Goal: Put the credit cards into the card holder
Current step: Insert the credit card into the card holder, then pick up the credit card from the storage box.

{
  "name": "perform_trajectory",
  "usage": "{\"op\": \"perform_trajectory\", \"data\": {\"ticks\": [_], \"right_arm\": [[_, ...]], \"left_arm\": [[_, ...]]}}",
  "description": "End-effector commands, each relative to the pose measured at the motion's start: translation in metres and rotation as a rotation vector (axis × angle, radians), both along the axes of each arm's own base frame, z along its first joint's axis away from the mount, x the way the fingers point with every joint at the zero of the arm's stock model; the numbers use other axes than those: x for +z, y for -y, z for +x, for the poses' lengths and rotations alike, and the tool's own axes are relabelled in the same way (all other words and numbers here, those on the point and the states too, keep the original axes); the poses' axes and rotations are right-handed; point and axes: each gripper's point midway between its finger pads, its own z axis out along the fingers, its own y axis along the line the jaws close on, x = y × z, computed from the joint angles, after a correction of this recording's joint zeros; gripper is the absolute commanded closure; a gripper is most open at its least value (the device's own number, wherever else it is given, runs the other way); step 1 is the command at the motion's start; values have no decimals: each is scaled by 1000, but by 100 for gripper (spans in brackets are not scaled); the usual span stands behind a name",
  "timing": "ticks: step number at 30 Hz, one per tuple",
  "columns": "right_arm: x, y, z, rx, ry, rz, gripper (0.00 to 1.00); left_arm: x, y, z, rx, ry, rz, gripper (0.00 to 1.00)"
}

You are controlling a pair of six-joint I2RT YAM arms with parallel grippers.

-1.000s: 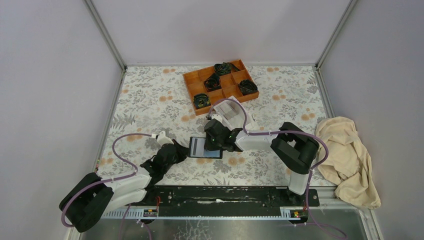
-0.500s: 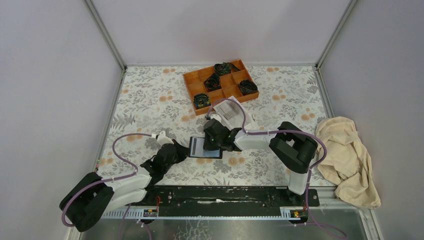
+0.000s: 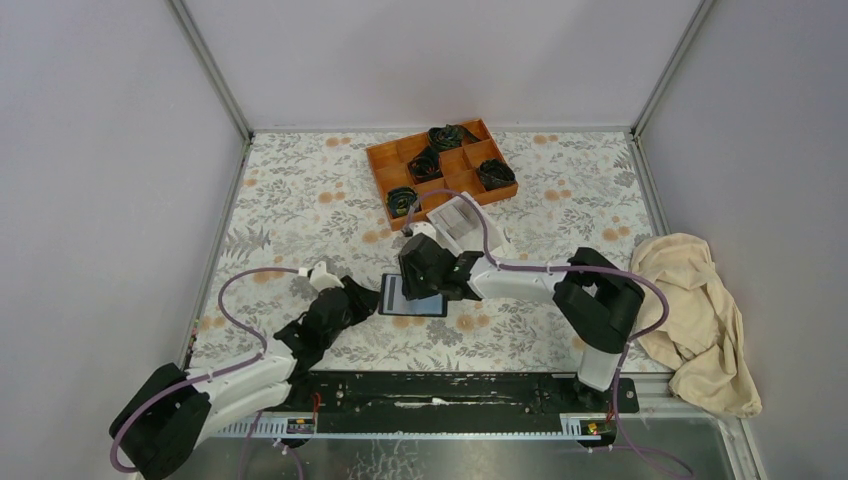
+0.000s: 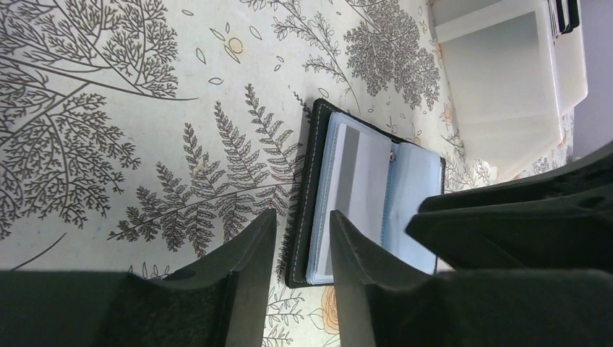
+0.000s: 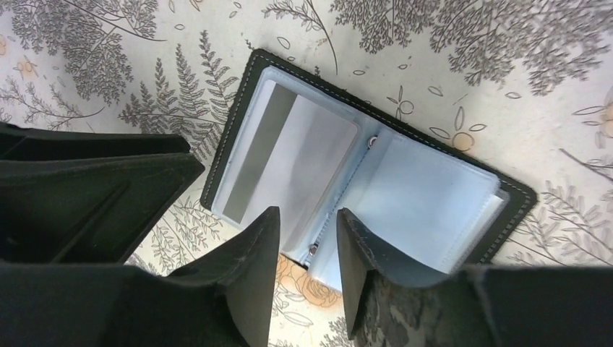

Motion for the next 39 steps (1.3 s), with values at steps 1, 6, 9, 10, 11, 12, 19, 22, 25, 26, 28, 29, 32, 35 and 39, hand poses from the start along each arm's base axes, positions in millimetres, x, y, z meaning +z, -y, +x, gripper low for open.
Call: {"op": "perform_trajectory", "data": {"ticks": [1, 6, 9, 10, 11, 12, 19, 22, 25, 26, 28, 29, 32, 35, 39], "right_arm": [[57, -1, 15, 45, 154, -5, 56], [90, 8, 32, 50, 299, -31, 54], [117, 23, 53, -23, 437, -47, 43], [123, 29, 61, -53, 474, -60, 41], [127, 38, 71, -75, 496, -76, 40], [130, 43, 78, -81, 493, -76, 40], [121, 82, 138, -150, 411, -32, 38], [113, 89, 157, -154, 390, -27, 38], [107, 96, 175, -164, 367, 1, 38], [105, 99, 180, -168, 362, 6, 38], [102, 103, 189, -172, 350, 19, 38], [101, 105, 195, -175, 346, 29, 38], [95, 110, 204, -187, 320, 46, 37], [92, 114, 210, -194, 303, 70, 37], [84, 118, 216, -201, 257, 125, 37]], "left_arm": [[9, -6, 6, 28, 25, 20, 57], [26, -3, 11, 25, 64, 12, 48], [40, 2, 18, 17, 95, 4, 43], [43, 4, 20, 12, 101, 6, 42], [49, 7, 23, 7, 112, 5, 41], [54, 9, 25, 0, 119, 5, 40], [72, 26, 40, -35, 144, -11, 38], [78, 32, 46, -40, 154, -25, 38], [85, 37, 54, -46, 164, -31, 38], [87, 39, 57, -47, 168, -32, 38], [91, 44, 62, -54, 175, -35, 37], [92, 46, 64, -56, 177, -38, 37], [95, 53, 70, -66, 179, -50, 37], [95, 58, 75, -72, 180, -59, 37], [94, 63, 80, -76, 175, -61, 37]]}}
